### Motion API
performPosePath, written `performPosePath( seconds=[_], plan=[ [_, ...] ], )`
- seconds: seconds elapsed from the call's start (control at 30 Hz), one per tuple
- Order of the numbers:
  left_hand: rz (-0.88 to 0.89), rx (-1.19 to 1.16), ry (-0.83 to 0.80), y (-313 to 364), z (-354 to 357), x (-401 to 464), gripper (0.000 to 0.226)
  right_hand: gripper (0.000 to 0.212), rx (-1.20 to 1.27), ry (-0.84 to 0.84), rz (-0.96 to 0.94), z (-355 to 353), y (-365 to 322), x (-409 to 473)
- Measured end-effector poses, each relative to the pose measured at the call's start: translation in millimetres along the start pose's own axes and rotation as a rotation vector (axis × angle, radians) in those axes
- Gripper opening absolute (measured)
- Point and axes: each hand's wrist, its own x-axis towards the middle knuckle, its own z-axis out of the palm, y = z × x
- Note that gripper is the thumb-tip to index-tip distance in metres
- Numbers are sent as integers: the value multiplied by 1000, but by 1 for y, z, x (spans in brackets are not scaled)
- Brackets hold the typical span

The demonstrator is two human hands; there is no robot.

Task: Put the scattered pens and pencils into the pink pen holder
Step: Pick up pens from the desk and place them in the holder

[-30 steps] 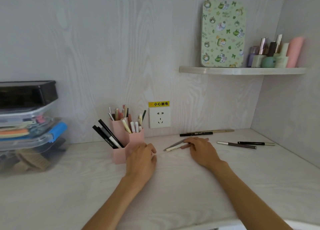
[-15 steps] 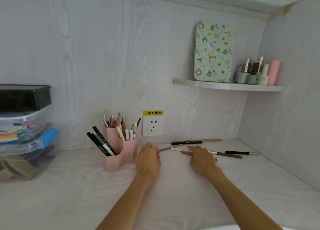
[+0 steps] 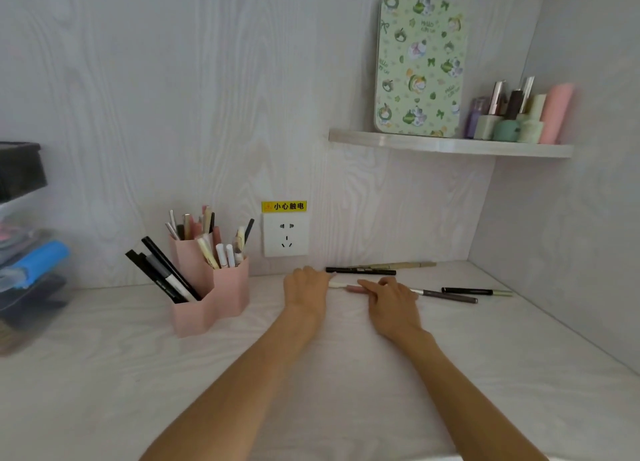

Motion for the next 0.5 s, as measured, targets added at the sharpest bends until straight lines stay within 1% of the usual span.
performPosePath(
  seconds=[0.07,0.13,0.2,0.27,0.37,0.47,0.5],
  plan=[
    [3,64,-58,-2,-9,-2,43,42,-76,-42,-5,-4,-2,3],
    [8,116,-153,-6,-18,-14,43,44,-132,-104,3,-10,-5,7],
    [7,86,-196,-13,-25,-34,38,43,-135,-156,7,-14,-5,10],
    [-4,-6,-180,-25,-29,-58,29,41,-130,-183,4,-17,-8,10],
    [-45,-249,-92,-49,-34,-89,23,36,-82,-165,-41,-13,-25,2],
    [-74,-481,135,-75,-41,-106,18,31,3,-149,-104,-5,-52,-8],
    [-90,-550,229,-84,-44,-109,22,30,11,-150,-117,-2,-61,-11]
  ],
)
